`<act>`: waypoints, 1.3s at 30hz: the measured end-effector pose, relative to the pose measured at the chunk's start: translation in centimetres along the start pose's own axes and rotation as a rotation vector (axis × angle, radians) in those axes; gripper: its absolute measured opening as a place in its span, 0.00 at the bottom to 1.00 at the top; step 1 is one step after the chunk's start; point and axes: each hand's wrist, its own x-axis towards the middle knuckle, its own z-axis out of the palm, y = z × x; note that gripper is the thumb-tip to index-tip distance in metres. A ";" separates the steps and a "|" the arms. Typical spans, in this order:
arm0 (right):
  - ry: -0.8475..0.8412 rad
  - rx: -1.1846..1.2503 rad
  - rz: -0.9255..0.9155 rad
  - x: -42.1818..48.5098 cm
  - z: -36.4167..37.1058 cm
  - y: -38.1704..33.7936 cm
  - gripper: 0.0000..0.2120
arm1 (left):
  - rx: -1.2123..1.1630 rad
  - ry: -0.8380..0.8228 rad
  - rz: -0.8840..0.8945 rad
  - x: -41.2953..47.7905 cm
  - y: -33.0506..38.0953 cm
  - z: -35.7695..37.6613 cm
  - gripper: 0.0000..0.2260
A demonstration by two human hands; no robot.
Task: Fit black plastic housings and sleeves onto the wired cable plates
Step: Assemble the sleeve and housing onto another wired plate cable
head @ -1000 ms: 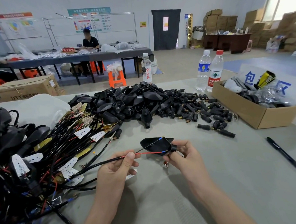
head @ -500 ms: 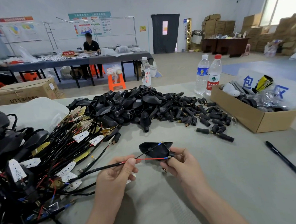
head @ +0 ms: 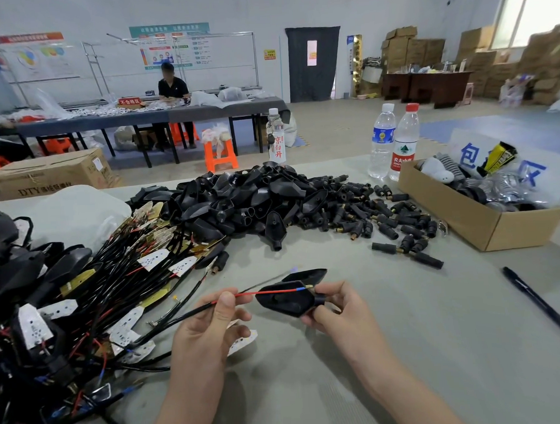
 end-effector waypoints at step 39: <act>-0.049 0.004 -0.095 -0.6 -0.1 -0.7 0.12 | 0.306 0.043 0.044 0.2 -0.9 -0.3 0.11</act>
